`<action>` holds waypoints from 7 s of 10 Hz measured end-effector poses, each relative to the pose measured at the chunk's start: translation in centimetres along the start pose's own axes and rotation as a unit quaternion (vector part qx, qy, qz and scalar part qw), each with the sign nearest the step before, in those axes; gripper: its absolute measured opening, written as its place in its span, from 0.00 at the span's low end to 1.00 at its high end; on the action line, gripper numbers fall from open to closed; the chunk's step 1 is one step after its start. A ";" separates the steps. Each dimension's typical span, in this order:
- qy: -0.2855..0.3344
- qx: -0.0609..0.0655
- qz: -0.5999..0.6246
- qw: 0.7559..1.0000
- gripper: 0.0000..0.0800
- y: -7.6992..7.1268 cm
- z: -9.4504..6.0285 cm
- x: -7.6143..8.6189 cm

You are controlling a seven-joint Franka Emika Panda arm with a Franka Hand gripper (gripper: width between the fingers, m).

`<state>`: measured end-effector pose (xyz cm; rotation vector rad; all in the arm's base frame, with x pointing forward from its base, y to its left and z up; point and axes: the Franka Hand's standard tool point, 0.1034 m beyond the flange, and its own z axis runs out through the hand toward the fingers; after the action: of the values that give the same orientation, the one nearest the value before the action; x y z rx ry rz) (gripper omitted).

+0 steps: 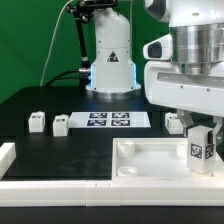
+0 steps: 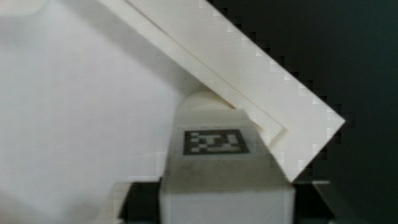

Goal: Assemble one leg

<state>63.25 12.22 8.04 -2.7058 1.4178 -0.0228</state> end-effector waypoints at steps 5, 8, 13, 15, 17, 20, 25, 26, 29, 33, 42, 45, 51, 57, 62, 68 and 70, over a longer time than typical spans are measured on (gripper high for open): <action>-0.002 0.000 -0.107 0.994 0.78 0.0 0.1 -0.2; -0.003 -0.006 -0.288 0.958 0.81 -0.1 0.3 -0.8; -0.012 -0.009 -0.528 0.849 0.81 0.0 0.3 -0.9; -0.012 -0.008 -0.582 0.813 0.81 0.1 0.3 -0.9; 0.003 -0.011 -0.657 0.754 0.81 -0.2 0.2 -0.7; 0.010 -0.009 -0.648 0.762 0.66 -0.4 0.3 -1.0; 0.011 -0.011 -0.631 0.776 0.37 -0.2 0.3 -0.4; 0.011 -0.001 -0.575 0.818 0.37 -0.1 0.3 -0.2; 0.043 0.031 -0.365 0.929 0.37 0.8 0.5 -0.1; 0.049 0.052 -0.102 0.992 0.37 1.1 0.6 -0.4; 0.040 0.019 -0.286 0.957 0.80 0.5 0.2 -0.4; 0.034 -0.003 -0.457 0.889 0.81 0.4 0.2 -0.1; 0.032 -0.016 -0.622 0.782 0.67 1.1 0.2 1.1; 0.031 -0.008 -0.500 0.865 0.36 1.1 0.4 0.8; 0.019 0.013 -0.163 0.986 0.36 0.8 0.6 -0.1; 0.010 0.024 0.098 0.995 0.36 0.8 0.6 -0.1; 0.011 0.023 0.063 0.998 0.64 0.8 0.6 -0.1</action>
Offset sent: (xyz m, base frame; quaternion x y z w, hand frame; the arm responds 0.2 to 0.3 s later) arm 0.0015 0.0015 -0.0006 0.0012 0.0001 -0.0618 0.9981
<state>62.58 11.90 7.39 -2.5815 1.5715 -0.0757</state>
